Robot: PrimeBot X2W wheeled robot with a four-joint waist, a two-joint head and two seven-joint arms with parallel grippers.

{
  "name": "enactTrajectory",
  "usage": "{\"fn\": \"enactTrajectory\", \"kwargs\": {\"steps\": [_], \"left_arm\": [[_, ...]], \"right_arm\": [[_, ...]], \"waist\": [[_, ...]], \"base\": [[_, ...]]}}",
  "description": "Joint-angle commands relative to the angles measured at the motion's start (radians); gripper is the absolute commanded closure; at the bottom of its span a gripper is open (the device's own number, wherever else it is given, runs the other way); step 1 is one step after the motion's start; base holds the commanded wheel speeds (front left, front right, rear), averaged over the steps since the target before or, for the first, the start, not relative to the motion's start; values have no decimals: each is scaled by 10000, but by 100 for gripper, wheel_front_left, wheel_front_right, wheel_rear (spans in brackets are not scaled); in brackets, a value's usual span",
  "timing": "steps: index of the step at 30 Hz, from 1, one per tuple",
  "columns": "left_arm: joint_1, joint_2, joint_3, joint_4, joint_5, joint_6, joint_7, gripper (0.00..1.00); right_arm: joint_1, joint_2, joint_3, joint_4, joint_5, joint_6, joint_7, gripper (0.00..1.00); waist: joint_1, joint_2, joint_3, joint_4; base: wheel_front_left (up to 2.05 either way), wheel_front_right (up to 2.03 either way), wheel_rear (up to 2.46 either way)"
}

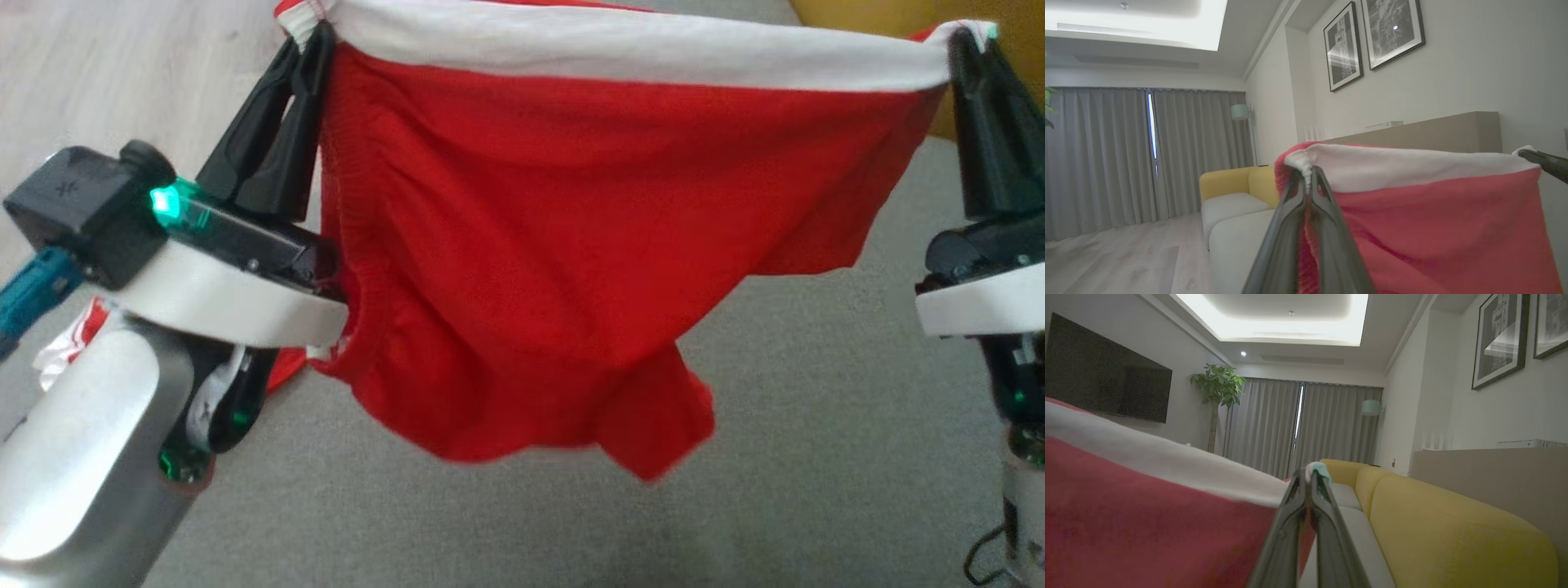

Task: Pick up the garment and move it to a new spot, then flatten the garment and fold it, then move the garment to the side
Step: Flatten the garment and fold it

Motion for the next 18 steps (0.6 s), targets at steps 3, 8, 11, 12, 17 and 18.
{"fn": "enactTrajectory", "kwargs": {"steps": [3,8,11,12,17,18], "left_arm": [[-1070,272,662,630,-330,-188,93,100],[-2813,-115,816,2916,-624,-1077,-97,100],[-3832,-230,865,4078,-437,-1443,-371,100],[-4352,-324,916,4661,-367,-1603,-559,100],[-6543,-913,1054,7166,-54,-2264,-1709,100],[-6814,-1030,1019,7577,12,-2380,-1937,100]], "right_arm": [[-1349,-28,239,570,-2,-7,167,100],[-4020,-278,642,3202,-16,-7,-494,100],[-5387,-245,799,4447,32,-7,-1005,100],[-6086,-282,922,5048,-56,-7,-1337,100],[-8743,-284,1063,7825,-599,-7,-2919,100],[-9052,-260,1062,8307,-650,-7,-3158,100]], "waist": [[0,-1,715,-183],[0,-1,2265,-416],[0,-1,2843,-497],[0,-1,3098,-538],[0,-1,3952,-565],[0,-1,4049,-552]], "base": [[0,0,0],[0,0,0],[0,0,0],[0,0,0],[0,0,0],[0,0,0]]}}
